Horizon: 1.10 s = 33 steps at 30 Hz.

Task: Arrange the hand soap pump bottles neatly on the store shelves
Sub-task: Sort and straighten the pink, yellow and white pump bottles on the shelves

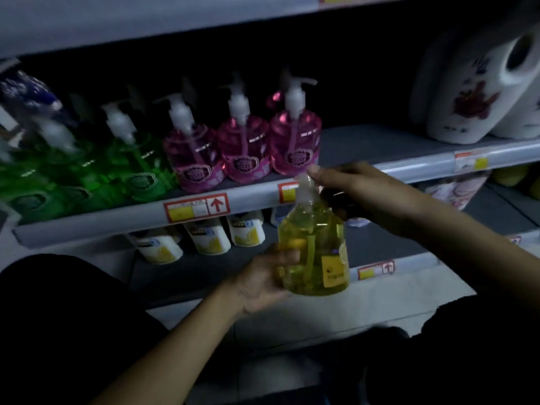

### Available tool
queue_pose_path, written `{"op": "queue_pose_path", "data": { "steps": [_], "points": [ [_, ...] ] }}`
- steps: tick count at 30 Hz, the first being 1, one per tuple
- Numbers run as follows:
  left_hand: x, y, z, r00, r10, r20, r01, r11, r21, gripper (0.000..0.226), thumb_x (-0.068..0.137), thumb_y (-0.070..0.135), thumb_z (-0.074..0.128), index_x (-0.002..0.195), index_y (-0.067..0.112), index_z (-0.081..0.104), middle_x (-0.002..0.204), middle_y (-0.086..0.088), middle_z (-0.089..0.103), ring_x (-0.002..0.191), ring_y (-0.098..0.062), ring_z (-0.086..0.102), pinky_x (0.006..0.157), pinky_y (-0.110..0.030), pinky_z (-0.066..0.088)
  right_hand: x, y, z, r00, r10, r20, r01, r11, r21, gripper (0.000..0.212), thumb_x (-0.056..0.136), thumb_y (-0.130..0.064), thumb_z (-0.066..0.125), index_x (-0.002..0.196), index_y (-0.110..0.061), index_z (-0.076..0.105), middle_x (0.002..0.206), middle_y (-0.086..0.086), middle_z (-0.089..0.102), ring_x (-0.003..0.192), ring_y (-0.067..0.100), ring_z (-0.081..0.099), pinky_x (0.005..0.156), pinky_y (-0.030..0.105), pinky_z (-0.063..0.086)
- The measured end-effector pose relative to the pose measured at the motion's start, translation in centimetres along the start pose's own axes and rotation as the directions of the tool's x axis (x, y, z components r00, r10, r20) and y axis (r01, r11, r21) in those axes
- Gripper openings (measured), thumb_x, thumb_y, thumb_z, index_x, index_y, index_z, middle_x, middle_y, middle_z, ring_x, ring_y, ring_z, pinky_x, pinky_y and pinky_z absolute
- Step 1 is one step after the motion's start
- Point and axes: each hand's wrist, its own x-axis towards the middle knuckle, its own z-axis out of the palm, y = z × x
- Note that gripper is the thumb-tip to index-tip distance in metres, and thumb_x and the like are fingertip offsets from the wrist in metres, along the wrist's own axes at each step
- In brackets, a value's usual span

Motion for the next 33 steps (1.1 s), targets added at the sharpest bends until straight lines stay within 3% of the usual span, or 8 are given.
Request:
{"op": "queue_pose_path", "data": {
  "steps": [6,13,19,23,25,29,31,33],
  "points": [
    [-1.2,3.5,4.3,0.998,0.053,0.017,-0.050,0.992,-0.115,0.093,0.064,0.067,0.071,0.130,0.005,0.053,0.117,-0.025,0.047,0.068,-0.027,0.055,0.051,-0.025,0.039,-1.4,-1.2,-0.9,0.965,-0.155,0.213,0.109,0.970,0.216,0.053,0.080,-0.054,0.064,0.116,-0.014,0.067,0.119,0.014,0.068,0.112,0.029,0.064,0.096,0.043,0.047],
    [-0.7,4.5,7.5,0.845,0.468,-0.258,-0.349,0.849,0.397,0.043,0.072,0.029,0.073,0.112,0.021,0.060,0.092,0.003,0.070,0.075,-0.009,0.063,0.051,-0.017,0.042,-1.9,-2.2,-0.3,0.948,-0.279,-0.155,0.301,0.942,0.147,0.051,0.071,-0.036,0.075,0.115,-0.014,0.059,0.103,0.002,0.073,0.096,0.013,0.070,0.080,0.027,0.054],
    [-0.8,5.6,8.5,0.833,0.512,-0.209,-0.387,0.810,0.441,0.054,0.072,0.024,0.070,0.124,0.022,0.057,0.105,0.003,0.072,0.090,-0.012,0.069,0.063,-0.020,0.051,-4.0,-4.5,-1.8,0.946,-0.325,-0.011,0.321,0.930,0.176,0.055,0.074,-0.012,0.076,0.121,-0.027,0.053,0.108,-0.008,0.072,0.099,0.004,0.067,0.077,0.017,0.052],
    [-0.9,10.1,12.2,0.833,0.510,0.215,-0.515,0.573,0.637,0.072,0.078,0.006,0.072,0.139,0.033,0.043,0.137,-0.003,0.056,0.125,-0.025,0.055,0.098,-0.045,0.049,-5.9,-7.0,-3.1,0.806,-0.555,-0.205,0.556,0.829,-0.061,0.065,0.064,-0.017,0.087,0.116,-0.037,0.055,0.110,-0.005,0.071,0.101,0.007,0.067,0.081,0.019,0.052],
    [-1.3,13.8,14.8,0.804,0.507,0.312,-0.527,0.363,0.768,0.064,0.075,0.026,0.078,0.124,0.056,0.050,0.137,0.016,0.054,0.123,-0.006,0.054,0.095,-0.026,0.049,-6.6,-9.1,-4.3,0.654,-0.673,-0.345,0.649,0.734,-0.200,0.067,0.059,-0.023,0.090,0.115,-0.040,0.057,0.110,-0.009,0.070,0.103,0.005,0.067,0.083,0.019,0.053],
    [-1.0,21.7,19.1,0.464,0.791,0.399,0.065,-0.479,0.875,0.051,0.078,0.057,0.056,0.128,0.050,0.048,0.121,0.026,0.048,0.110,0.006,0.043,0.090,-0.020,0.038,-6.3,-13.7,-8.3,0.410,-0.777,-0.477,0.667,0.613,-0.424,0.072,0.053,-0.040,0.088,0.115,-0.037,0.053,0.105,-0.014,0.069,0.096,0.003,0.068,0.078,0.020,0.055],
    [0.7,25.1,20.0,0.308,0.830,0.466,0.317,-0.551,0.772,0.046,0.087,0.046,0.053,0.131,0.032,0.051,0.118,0.004,0.055,0.114,-0.016,0.040,0.087,-0.030,0.035,-5.0,-15.9,-10.8,0.357,-0.786,-0.505,0.616,0.605,-0.505,0.071,0.054,-0.038,0.089,0.114,-0.034,0.050,0.099,-0.014,0.068,0.090,0.002,0.067,0.076,0.021,0.056],
    [3.0,27.4,19.9,0.326,0.798,0.507,0.481,-0.601,0.638,0.048,0.090,0.043,0.050,0.135,0.025,0.048,0.119,-0.007,0.059,0.116,-0.028,0.040,0.089,-0.039,0.037,-3.1,-17.7,-13.1,0.349,-0.788,-0.508,0.543,0.612,-0.575,0.069,0.059,-0.034,0.088,0.116,-0.030,0.049,0.097,-0.013,0.066,0.089,0.003,0.066,0.079,0.029,0.058]
  ]
}}
